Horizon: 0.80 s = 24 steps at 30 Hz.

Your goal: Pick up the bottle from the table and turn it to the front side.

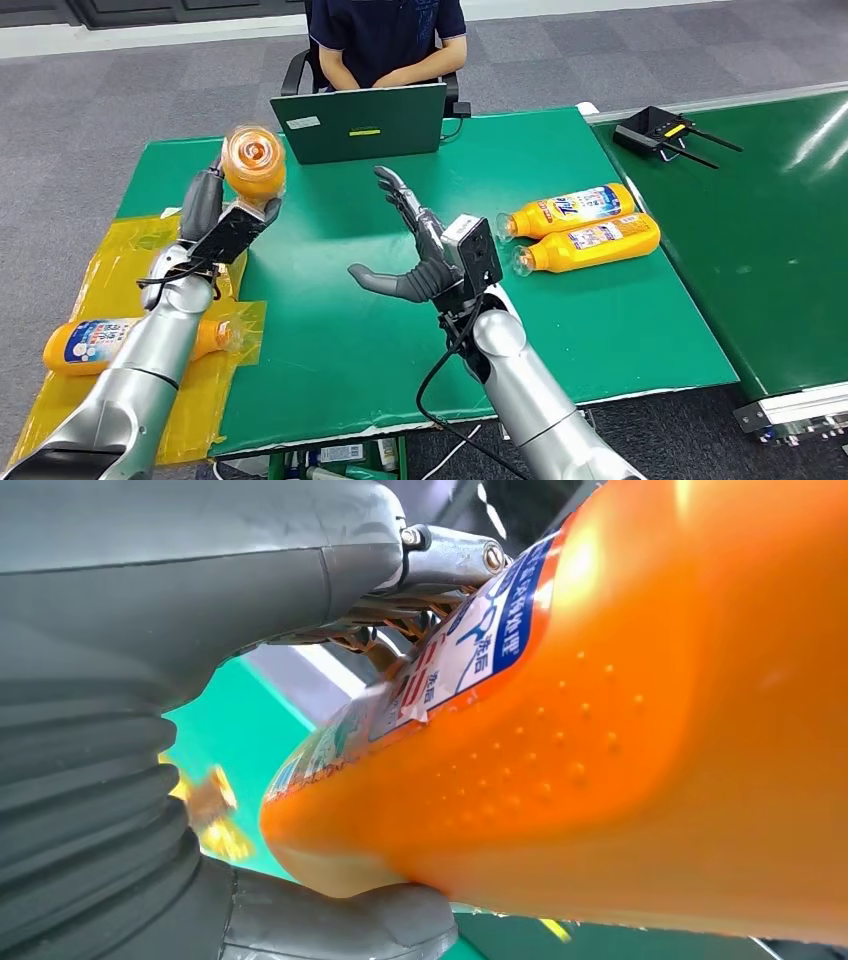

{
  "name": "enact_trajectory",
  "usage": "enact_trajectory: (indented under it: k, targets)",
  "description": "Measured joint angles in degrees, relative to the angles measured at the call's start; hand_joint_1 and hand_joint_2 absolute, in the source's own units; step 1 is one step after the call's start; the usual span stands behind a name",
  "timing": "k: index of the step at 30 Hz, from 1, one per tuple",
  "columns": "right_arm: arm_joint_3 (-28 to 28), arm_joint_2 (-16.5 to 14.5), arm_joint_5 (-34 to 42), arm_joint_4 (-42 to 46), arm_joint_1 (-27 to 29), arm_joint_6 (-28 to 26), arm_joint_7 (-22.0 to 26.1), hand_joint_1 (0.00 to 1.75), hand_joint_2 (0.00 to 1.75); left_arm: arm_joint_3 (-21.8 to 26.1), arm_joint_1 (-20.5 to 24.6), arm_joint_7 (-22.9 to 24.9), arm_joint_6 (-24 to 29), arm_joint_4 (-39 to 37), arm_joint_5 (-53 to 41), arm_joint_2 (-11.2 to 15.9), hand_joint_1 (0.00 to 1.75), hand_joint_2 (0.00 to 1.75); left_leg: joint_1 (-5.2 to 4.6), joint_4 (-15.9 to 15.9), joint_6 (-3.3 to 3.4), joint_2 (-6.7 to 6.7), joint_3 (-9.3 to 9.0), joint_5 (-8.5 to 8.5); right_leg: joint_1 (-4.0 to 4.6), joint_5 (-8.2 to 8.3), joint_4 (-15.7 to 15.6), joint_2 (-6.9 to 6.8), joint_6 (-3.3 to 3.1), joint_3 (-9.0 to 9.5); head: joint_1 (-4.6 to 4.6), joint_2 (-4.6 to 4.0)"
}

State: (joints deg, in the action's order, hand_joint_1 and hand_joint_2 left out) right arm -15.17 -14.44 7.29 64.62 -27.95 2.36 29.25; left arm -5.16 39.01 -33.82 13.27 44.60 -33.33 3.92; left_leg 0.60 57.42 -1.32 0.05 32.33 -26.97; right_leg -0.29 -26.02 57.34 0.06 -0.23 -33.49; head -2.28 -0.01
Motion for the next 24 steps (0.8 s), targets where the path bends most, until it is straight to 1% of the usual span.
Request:
enact_trajectory:
  k: [4, 8, 17, 21, 24]
  targets:
    - [0.00, 0.34, 0.05, -1.09, 0.06, 0.50, 0.21, 0.00, 1.75, 0.00, 0.05, 1.84, 3.24, 0.57, -4.16, 1.76, 1.75, 1.75, 0.02, 0.00, -0.03, -0.01, 0.00, 0.02, 0.02, 0.00, 0.00, 0.01, 0.00, -0.01, 0.01, 0.01]
    - [0.00, 0.51, -0.07, -1.93, 0.09, 0.67, 0.73, 0.00, 1.75, 0.01, 0.24, 3.42, 4.98, 0.78, -7.52, 2.95, 1.75, 1.75, 0.02, 0.00, -0.04, -0.01, 0.00, 0.03, 0.02, 0.00, 0.01, 0.00, 0.00, -0.01, 0.01, -0.01]
    - [0.00, 0.60, -0.54, -2.97, 0.13, 0.79, 0.93, 0.00, 1.75, 0.75, 1.25, 5.98, 7.51, 1.22, -12.26, 4.66, 1.75, 1.75, 0.02, 0.00, -0.04, 0.00, 0.00, 0.03, 0.02, 0.01, 0.01, 0.02, -0.02, -0.02, 0.01, 0.01]
    - [0.00, 0.60, -0.54, -3.07, 0.15, 0.79, 0.93, 0.00, 1.75, 0.83, 1.34, 6.16, 7.71, 1.32, -12.59, 5.10, 1.75, 1.75, 0.03, 0.00, -0.05, -0.01, 0.00, 0.03, 0.02, 0.01, 0.01, 0.01, -0.02, -0.03, 0.01, 0.00]
    - [0.00, 0.60, -0.62, -3.10, 0.15, 1.16, 0.93, 0.00, 1.75, 0.83, 1.41, 7.37, 9.04, 1.28, -14.74, 5.44, 1.75, 1.75, 0.03, 0.00, -0.05, 0.02, 0.00, 0.03, 0.02, 0.02, 0.02, 0.02, -0.03, -0.03, 0.01, 0.01]
